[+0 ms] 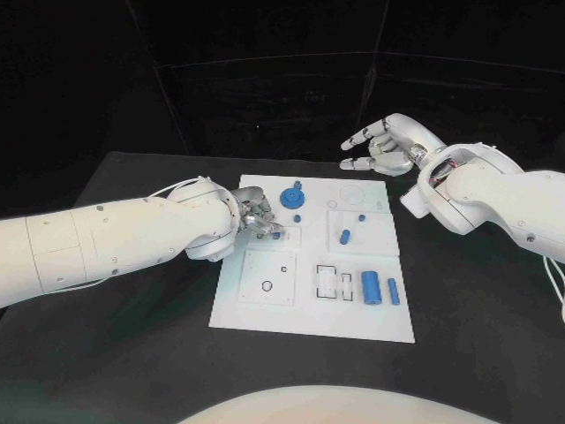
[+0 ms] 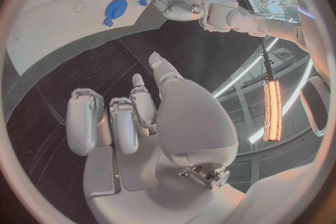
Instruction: Assemble the parts on the task board
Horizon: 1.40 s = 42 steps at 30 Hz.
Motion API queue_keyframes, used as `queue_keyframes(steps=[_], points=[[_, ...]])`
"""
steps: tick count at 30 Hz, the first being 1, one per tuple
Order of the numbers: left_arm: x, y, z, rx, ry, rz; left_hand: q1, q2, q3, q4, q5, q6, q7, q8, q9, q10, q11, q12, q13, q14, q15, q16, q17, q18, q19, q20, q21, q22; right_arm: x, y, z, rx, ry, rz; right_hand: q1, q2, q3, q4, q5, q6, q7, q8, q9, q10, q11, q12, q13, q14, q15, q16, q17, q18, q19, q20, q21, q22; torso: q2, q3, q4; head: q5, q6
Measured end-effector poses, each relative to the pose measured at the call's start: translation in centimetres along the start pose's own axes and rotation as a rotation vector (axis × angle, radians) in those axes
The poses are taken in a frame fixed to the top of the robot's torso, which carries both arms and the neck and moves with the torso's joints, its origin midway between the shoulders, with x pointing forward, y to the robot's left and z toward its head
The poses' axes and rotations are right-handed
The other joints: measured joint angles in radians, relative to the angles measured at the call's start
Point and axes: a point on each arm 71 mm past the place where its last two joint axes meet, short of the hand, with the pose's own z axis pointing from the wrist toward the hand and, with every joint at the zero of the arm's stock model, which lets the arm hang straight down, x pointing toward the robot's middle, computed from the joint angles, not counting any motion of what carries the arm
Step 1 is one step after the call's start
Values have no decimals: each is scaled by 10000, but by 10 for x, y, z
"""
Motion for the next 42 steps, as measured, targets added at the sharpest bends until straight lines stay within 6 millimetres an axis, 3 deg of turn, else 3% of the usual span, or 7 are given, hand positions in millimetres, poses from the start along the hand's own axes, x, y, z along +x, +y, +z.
queue_keyframes(steps=[25,31,38,42], points=[[-1,0,3,-74,409,418,-227,-16,139,-83,-4,41,-37,145,107,-2,2,-39,-67,0,0,0,0,0,0,0,-1,0,1,1,1,0,21,4,0,0,0,0,0,0,0,0,-5,-6,6,0,0,0,0,0,-2,-1,0,0,0,1,-1,-4,13,47,-84],[-1,-1,4,-92,475,485,-399,6,140,-85,-5,96,-91,219,118,73,-73,-39,-67,-34,-39,0,0,0,0,0,-1,0,1,1,1,0,21,4,0,0,1,0,0,0,0,0,-4,-37,37,0,0,0,0,0,-2,-3,0,0,0,1,-1,-1,12,25,-102],[-1,-2,6,-124,564,557,-997,-41,640,-585,-12,185,-177,266,168,146,-143,37,-46,-36,-109,0,-1,1,-30,-44,-2,0,1,1,2,-1,24,6,0,0,1,1,0,0,0,0,-4,-37,37,0,0,0,0,0,-3,-3,0,0,0,1,-1,1,6,22,-115],[-2,-3,7,-137,613,596,-1262,-2,732,-677,-13,238,-197,280,138,183,-177,63,-13,0,-145,0,0,1,-4,-70,-2,0,2,1,2,-4,28,7,0,0,1,1,0,0,0,0,-3,-37,37,0,0,0,0,0,-3,-3,0,0,0,1,-2,3,6,21,-124]])
